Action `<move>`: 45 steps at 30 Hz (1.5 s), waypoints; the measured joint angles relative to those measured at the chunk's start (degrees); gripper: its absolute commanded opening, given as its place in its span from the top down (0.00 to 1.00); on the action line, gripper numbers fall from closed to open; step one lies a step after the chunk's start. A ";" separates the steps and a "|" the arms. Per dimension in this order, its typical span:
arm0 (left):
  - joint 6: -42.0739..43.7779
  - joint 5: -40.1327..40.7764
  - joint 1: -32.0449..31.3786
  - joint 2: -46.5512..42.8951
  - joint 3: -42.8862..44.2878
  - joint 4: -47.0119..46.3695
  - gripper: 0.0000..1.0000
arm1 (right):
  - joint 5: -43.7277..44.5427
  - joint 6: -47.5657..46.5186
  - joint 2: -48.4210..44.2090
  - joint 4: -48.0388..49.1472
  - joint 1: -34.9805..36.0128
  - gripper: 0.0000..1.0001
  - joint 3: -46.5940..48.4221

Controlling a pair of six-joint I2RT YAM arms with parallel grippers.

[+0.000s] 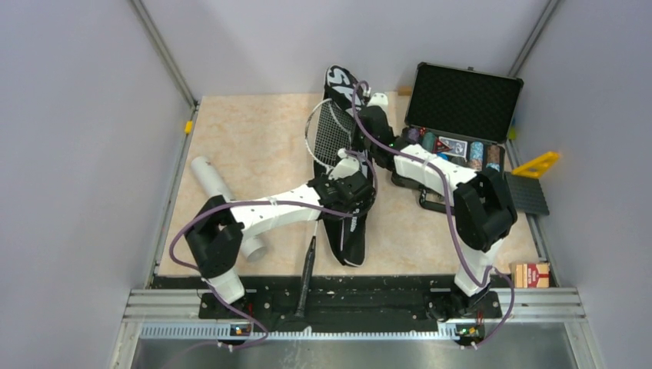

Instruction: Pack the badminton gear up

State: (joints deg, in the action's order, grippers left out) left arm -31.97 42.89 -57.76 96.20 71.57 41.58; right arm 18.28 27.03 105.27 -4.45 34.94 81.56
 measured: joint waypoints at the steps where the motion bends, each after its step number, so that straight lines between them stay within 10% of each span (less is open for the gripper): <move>1: 0.37 0.04 0.00 1.25 1.18 -0.04 1.00 | -1.14 -0.04 -0.31 1.33 -0.11 1.00 -1.14; 20: 10.82 -7.72 7.56 7.61 5.27 -21.70 1.00 | -30.21 11.50 -11.34 22.03 -2.82 1.00 -27.93; 32: 5.75 -9.46 9.55 12.61 5.62 -28.28 1.00 | -30.10 18.97 -11.45 32.57 -4.79 1.00 -33.33; 45: 3.93 -16.65 12.70 2.93 -7.91 -35.10 0.38 | -29.97 17.94 -11.58 23.78 -4.07 1.00 -30.75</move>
State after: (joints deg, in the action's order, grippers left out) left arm -28.03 26.24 -45.06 99.13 63.66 6.48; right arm -11.68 44.97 93.69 19.33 30.87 50.81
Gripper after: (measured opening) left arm 0.548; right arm 0.028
